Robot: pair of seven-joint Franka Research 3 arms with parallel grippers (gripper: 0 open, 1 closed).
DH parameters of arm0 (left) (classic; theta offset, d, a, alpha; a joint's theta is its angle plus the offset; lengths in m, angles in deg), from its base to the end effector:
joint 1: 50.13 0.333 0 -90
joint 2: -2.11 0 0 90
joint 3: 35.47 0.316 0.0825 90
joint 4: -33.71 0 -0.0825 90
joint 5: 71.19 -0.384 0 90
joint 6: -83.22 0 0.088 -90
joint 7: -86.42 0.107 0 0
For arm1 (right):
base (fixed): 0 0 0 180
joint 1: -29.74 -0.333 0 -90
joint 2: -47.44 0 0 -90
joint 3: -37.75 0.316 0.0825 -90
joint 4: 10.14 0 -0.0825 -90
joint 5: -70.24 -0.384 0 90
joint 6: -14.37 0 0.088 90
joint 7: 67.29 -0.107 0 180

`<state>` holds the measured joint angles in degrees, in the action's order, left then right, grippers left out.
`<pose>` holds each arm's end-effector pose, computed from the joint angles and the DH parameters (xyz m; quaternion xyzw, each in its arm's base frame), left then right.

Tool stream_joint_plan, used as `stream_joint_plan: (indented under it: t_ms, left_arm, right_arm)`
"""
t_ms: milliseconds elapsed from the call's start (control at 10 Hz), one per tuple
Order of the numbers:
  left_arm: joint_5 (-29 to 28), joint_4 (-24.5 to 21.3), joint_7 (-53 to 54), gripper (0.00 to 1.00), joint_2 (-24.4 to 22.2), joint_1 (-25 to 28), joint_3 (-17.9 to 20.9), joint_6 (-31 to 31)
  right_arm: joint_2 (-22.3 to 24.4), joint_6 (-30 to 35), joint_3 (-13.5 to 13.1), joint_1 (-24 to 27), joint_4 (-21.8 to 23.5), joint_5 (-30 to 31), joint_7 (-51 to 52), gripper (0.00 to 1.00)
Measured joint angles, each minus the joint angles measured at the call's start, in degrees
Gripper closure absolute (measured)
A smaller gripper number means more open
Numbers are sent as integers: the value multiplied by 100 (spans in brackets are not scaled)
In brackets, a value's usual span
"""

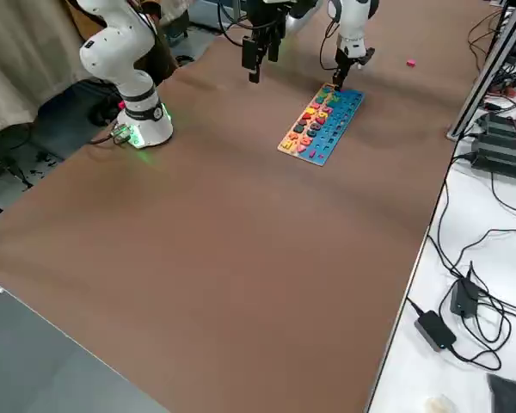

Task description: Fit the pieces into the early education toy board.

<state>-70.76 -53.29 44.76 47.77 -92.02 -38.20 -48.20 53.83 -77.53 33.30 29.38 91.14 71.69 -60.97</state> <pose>0.5072 -0.4935 0.1869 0.9996 -0.0163 -0.0212 0.0074 0.5172 -0.0416 0.5941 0.9994 0.0206 -0.0269 0.0059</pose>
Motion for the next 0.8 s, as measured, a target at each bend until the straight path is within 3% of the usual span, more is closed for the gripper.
stream_joint_plan:
  t_ms: [800]
  left_arm:
    - [0, -10, 0, 81, 13, -3, -2, 0]
  right_arm:
    - [-19, 0, 0, 0, 0, 0, 0, 1]
